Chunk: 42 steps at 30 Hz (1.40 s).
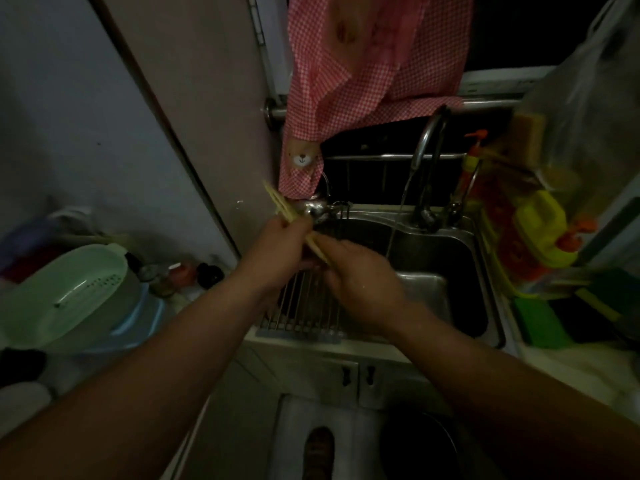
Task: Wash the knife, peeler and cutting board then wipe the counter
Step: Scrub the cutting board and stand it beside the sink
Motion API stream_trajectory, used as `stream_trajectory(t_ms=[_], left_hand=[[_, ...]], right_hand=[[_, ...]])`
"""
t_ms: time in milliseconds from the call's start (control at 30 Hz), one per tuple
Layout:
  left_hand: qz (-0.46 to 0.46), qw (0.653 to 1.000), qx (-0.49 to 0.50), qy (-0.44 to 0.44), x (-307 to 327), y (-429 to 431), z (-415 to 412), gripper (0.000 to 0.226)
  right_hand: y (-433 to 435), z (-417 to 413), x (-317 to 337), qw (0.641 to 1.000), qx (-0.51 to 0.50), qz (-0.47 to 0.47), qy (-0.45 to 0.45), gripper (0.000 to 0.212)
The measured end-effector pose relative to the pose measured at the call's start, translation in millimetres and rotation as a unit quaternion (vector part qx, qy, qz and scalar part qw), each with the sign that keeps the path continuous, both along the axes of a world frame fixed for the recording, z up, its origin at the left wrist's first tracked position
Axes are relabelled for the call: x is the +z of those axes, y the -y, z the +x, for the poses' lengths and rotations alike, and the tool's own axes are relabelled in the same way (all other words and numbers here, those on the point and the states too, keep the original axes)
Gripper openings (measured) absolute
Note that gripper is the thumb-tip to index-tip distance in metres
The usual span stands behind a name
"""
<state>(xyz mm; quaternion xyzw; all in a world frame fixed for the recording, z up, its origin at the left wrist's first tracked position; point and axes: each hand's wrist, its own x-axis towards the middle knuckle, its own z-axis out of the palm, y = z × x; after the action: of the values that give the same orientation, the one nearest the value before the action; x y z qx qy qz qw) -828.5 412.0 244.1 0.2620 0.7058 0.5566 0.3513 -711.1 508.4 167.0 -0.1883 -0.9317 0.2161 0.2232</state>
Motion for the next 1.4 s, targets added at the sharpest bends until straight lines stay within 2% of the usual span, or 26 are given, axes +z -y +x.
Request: stream_trajectory(t_ms=[67,100,133,167,200,233,300,367,433,500,633,733,900,1000,1100,1400], left_hand=[[-0.002,0.998,-0.004,-0.06,13,5,-6,0.046],[-0.005,0.988,0.017,-0.153,14,6,-16,0.052],[-0.025,0.96,0.042,-0.274,14,9,-27,0.057],[-0.063,0.919,0.048,-0.387,13,12,-38,0.061],[-0.098,0.88,0.032,-0.465,9,14,-48,0.067],[-0.12,0.857,0.013,-0.501,4,15,-59,0.07],[-0.114,0.856,0.026,-0.504,-6,13,-76,0.068],[-0.085,0.856,0.059,-0.506,-15,9,-87,0.064],[-0.088,0.847,0.008,-0.525,-26,6,-96,0.058],[-0.098,0.826,-0.053,-0.552,-36,4,-105,0.036],[-0.06,0.81,-0.047,-0.581,-42,2,-122,0.023],[-0.048,0.812,-0.066,-0.579,-50,5,-128,0.014],[-0.049,0.802,-0.066,-0.592,-53,-1,-130,0.01],[-0.064,0.806,-0.079,-0.584,-50,-8,-131,0.019],[-0.07,0.809,-0.083,-0.578,-50,-11,-133,0.02],[-0.106,0.796,-0.072,-0.591,-49,4,-124,0.022]], right_hand=[[-9,-3,10,0.998,-0.019,-0.055,-0.031,0.04],[-18,-6,12,0.994,-0.031,-0.103,-0.036,0.037],[-26,-11,12,0.987,-0.038,-0.152,-0.032,0.033],[-32,-15,12,0.978,-0.038,-0.202,-0.025,0.03],[-38,-19,11,0.967,-0.036,-0.252,-0.021,0.03],[-44,-24,8,0.952,-0.035,-0.304,-0.019,0.031],[-50,-28,2,0.931,-0.034,-0.363,0.0,0.032],[-52,-30,-8,0.937,-0.026,-0.348,0.031,0.029],[-52,-33,-18,0.934,-0.029,-0.355,0.036,0.029],[-53,-38,-24,0.926,-0.038,-0.375,0.026,0.032],[-52,-48,-29,0.925,-0.053,-0.375,0.009,0.032],[-45,-53,-33,0.92,-0.069,-0.384,0.016,0.033],[-45,-56,-33,0.914,-0.1,-0.393,0.021,0.032],[-51,-58,-35,0.913,-0.104,-0.395,0.016,0.027],[-53,-60,-36,0.92,-0.111,-0.376,0.018,0.033],[-54,-58,-41,0.912,-0.064,-0.404,0.011,0.032]])
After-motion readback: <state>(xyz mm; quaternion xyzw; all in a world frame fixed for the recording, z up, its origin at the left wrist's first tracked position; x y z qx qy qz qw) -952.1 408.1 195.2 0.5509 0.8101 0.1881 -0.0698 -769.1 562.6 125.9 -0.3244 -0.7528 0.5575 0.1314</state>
